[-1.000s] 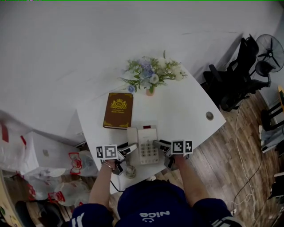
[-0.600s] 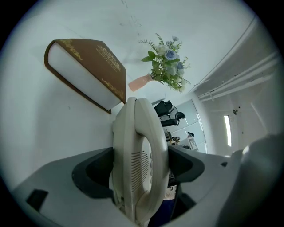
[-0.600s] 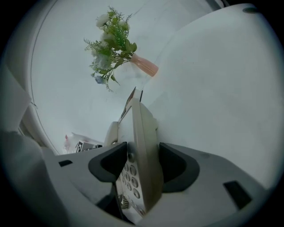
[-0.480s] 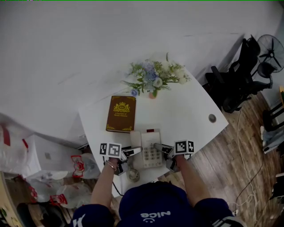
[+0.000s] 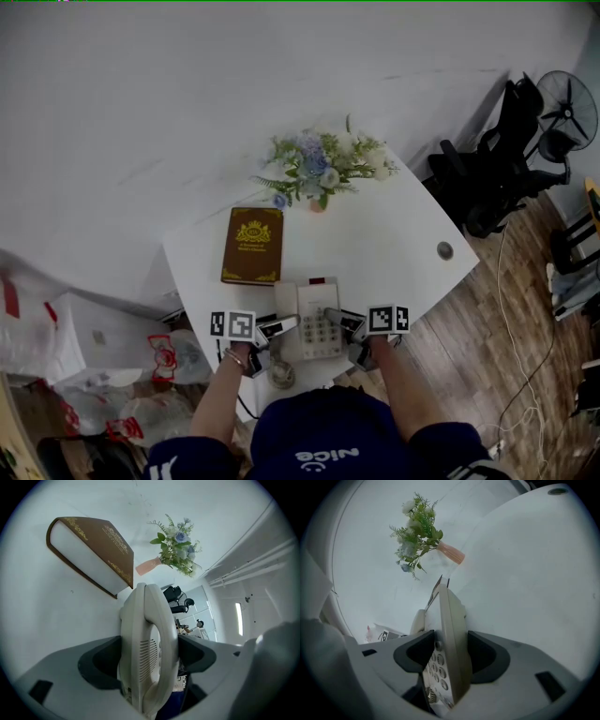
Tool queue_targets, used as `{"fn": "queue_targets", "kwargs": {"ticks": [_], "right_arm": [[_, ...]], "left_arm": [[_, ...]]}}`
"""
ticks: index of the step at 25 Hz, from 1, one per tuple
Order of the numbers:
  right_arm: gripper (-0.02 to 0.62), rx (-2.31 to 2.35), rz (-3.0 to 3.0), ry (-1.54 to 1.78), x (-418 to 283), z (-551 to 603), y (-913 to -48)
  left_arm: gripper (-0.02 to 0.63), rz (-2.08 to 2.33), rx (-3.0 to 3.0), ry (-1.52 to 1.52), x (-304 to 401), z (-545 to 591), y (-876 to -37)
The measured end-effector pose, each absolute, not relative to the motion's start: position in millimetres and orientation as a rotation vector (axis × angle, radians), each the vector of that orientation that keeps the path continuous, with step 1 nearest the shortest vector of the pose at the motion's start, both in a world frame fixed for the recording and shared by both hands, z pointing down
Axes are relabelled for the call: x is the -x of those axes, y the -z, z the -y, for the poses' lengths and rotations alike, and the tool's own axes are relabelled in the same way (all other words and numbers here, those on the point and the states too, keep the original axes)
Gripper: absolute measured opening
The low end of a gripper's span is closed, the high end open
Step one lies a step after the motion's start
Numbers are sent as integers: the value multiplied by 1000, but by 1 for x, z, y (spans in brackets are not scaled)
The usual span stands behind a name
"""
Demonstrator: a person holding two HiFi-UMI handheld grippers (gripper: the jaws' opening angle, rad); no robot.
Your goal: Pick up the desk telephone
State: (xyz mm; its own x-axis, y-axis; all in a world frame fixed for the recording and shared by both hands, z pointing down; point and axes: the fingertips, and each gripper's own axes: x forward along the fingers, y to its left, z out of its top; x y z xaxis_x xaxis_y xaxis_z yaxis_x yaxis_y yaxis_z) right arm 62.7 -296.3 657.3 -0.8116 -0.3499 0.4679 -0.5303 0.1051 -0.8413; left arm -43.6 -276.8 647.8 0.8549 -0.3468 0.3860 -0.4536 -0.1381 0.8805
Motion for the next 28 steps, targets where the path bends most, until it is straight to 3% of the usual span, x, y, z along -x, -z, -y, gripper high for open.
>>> {"fn": "queue_targets", "kwargs": {"ticks": [28], "right_arm": [[235,-981,2299,-1733,-93,245,-621]], "left_arm": [[379,665,-1807,-44,19,233,-611]]}}
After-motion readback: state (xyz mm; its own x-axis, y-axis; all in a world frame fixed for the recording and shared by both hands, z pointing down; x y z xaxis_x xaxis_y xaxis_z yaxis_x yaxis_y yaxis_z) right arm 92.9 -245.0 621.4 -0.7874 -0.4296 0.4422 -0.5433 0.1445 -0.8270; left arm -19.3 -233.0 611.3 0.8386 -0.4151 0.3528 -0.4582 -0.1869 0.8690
